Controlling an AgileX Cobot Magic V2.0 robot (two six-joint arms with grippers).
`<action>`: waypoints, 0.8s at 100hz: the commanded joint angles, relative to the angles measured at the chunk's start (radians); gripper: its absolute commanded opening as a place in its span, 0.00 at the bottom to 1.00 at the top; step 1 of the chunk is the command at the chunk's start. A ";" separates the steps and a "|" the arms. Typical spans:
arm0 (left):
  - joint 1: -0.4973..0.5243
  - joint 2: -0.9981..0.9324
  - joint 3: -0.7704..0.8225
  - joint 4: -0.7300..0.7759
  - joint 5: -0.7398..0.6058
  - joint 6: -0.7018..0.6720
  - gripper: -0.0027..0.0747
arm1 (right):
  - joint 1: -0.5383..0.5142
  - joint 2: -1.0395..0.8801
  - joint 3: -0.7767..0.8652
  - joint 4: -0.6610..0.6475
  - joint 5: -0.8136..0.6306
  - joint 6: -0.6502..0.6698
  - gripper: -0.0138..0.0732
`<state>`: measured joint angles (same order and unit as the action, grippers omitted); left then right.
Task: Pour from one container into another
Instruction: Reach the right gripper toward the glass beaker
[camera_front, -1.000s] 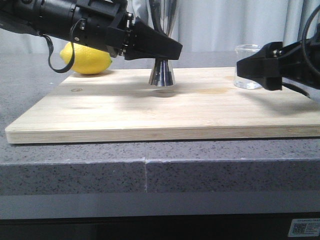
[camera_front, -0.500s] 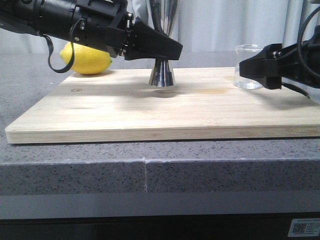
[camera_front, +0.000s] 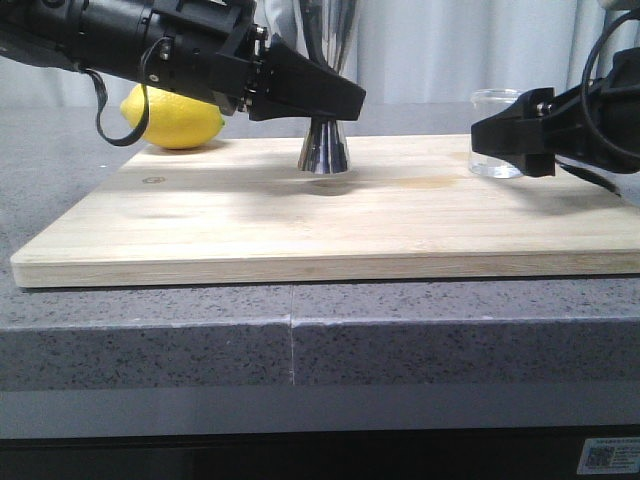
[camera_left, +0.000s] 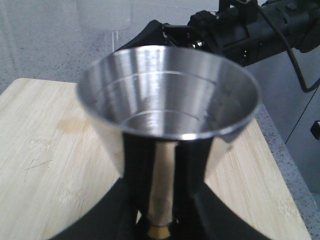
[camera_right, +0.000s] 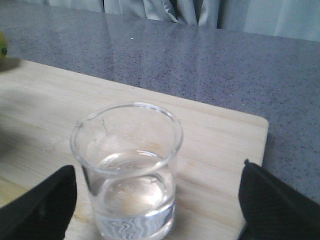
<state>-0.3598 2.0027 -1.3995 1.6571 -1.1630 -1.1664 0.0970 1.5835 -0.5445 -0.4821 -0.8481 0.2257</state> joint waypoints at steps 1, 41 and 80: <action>-0.007 -0.067 -0.029 -0.063 -0.045 -0.010 0.18 | -0.006 -0.029 -0.027 0.002 -0.077 0.003 0.79; -0.007 -0.067 -0.029 -0.063 -0.045 -0.010 0.18 | -0.006 -0.029 -0.027 -0.010 -0.077 0.015 0.79; -0.007 -0.067 -0.029 -0.063 -0.045 -0.010 0.18 | -0.006 -0.029 -0.027 -0.025 -0.077 0.030 0.79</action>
<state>-0.3598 2.0027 -1.4001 1.6571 -1.1647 -1.1671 0.0970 1.5835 -0.5484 -0.5104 -0.8481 0.2546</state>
